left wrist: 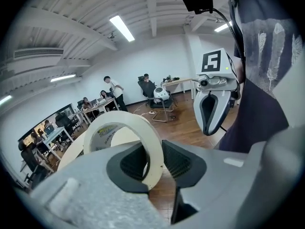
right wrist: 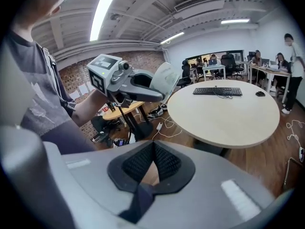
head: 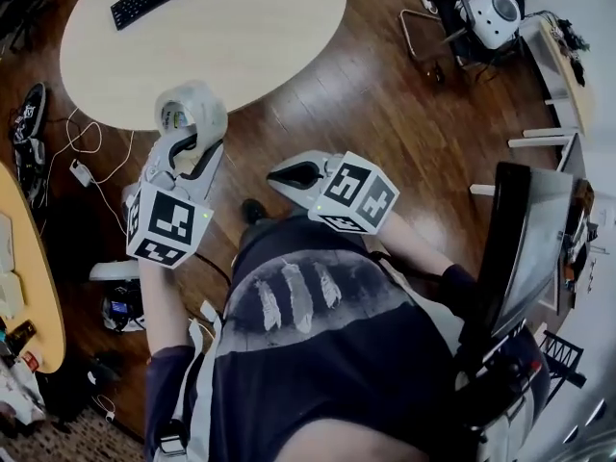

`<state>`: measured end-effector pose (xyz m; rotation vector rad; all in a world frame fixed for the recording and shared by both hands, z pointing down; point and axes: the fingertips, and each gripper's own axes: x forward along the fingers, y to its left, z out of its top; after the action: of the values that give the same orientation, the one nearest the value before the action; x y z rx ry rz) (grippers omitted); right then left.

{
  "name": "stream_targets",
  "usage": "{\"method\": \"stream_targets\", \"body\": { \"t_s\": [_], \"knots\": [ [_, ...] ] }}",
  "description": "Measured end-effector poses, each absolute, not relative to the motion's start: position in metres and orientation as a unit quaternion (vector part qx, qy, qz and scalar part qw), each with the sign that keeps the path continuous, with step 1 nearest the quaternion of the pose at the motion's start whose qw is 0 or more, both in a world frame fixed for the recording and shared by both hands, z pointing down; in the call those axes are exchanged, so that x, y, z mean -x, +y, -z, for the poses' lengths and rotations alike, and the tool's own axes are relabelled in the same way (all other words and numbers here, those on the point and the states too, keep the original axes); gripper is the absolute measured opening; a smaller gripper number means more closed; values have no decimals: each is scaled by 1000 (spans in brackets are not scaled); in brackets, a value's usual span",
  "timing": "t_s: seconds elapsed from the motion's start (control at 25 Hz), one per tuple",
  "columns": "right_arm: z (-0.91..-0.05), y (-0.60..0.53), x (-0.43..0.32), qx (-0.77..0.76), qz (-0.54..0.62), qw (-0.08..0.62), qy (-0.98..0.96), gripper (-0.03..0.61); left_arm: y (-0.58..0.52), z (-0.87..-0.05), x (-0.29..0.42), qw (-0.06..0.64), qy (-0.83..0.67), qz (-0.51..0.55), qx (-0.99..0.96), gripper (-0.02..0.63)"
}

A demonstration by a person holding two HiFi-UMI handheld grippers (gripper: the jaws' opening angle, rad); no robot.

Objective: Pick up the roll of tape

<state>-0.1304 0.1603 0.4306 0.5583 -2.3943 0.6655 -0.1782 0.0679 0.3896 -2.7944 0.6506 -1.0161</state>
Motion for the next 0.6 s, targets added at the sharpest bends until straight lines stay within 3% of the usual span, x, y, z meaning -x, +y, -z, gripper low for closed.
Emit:
{"method": "stream_targets", "body": {
  "t_s": [0.6],
  "knots": [
    [-430, 201, 14, -240, -263, 244, -902, 5, 110, -363, 44, 78, 171, 356, 915, 94]
  ]
}}
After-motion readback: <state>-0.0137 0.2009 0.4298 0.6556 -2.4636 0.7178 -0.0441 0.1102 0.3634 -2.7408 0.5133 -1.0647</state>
